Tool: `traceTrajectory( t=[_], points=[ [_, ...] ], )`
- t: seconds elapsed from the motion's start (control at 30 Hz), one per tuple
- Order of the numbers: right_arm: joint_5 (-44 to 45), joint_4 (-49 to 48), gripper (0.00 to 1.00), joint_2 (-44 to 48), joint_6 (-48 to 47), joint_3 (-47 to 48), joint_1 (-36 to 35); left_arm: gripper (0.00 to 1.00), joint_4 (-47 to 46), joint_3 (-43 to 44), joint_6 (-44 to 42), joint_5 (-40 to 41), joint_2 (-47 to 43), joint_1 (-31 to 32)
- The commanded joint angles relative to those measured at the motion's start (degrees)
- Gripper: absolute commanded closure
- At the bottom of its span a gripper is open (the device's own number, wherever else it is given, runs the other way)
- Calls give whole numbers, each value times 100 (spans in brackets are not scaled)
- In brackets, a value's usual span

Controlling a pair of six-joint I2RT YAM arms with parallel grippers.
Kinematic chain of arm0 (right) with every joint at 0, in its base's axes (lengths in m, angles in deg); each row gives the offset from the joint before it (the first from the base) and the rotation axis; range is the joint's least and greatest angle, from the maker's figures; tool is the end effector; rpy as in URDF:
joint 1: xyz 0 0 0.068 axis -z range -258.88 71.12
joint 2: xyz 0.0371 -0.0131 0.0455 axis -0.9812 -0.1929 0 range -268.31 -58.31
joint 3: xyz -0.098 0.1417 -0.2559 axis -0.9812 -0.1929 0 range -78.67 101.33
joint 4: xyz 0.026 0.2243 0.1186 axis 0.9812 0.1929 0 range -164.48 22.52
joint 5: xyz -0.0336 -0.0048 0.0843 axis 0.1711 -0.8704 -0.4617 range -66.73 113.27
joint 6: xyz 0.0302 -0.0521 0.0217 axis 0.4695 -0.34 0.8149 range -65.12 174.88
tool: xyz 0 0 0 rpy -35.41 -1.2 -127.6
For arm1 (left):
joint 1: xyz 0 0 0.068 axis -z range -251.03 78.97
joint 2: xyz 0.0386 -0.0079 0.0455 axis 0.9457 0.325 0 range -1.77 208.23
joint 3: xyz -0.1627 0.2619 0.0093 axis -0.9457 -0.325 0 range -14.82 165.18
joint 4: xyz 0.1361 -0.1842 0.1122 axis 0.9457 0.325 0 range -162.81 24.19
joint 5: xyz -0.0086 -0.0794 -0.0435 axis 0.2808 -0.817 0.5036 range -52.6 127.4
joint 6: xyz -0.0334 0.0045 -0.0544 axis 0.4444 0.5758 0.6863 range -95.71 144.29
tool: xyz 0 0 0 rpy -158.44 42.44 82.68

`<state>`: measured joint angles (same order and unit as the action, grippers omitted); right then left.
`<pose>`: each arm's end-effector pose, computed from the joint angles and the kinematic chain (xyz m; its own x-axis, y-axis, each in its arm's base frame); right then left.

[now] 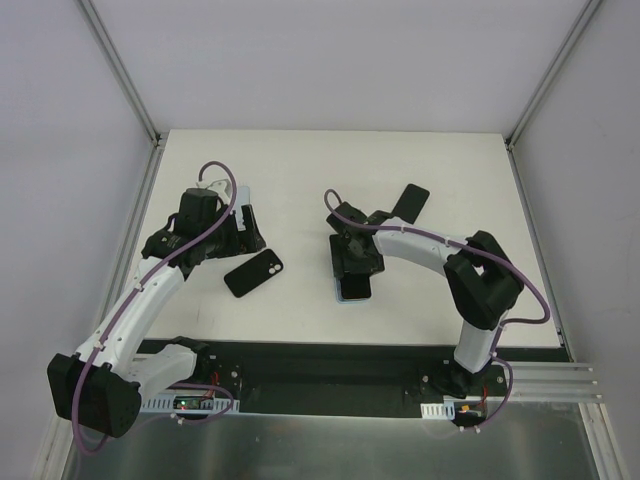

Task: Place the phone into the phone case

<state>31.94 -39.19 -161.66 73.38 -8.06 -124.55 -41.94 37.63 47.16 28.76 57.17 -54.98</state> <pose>0.2627 0.2581 0.2138 -0.8265 -0.3970 -0.3992 -0.4276 0.9039 -0.0138 0.1960 -0.0641 0.3292 -0.6883 -0.2018 -0.6968 0.1311 0.9102 -0.3930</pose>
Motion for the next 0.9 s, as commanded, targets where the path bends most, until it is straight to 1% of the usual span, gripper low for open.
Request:
traceTrajectory(
  t=[0.0,0.1,0.13,0.2,0.3,0.4,0.57,0.7,0.87],
  points=[
    [179,163,48,-1,136,295,-74,14,50,-112,-125,82,-66,-6],
    [170,163,45,8,145,296,-91,14,42,-86,-143,82,-75,-14],
    [179,180,40,8,162,313,-100,14,50,-85,-134,74,-75,-6],
    [179,198,35,17,180,313,-109,14,50,-77,-125,73,-75,-6],
    [197,224,29,34,198,304,-135,14,50,-85,-116,38,-58,-6],
    [206,233,26,78,215,296,-126,14,50,-103,-108,-14,-40,-6],
    [197,224,23,61,198,313,-126,14,50,-85,-90,-32,-67,-14],
    [170,207,17,43,171,313,-126,14,50,-59,-72,-41,-67,-15],
    [118,180,16,34,163,357,-126,14,50,-68,-29,-58,-40,-6]
  ],
)
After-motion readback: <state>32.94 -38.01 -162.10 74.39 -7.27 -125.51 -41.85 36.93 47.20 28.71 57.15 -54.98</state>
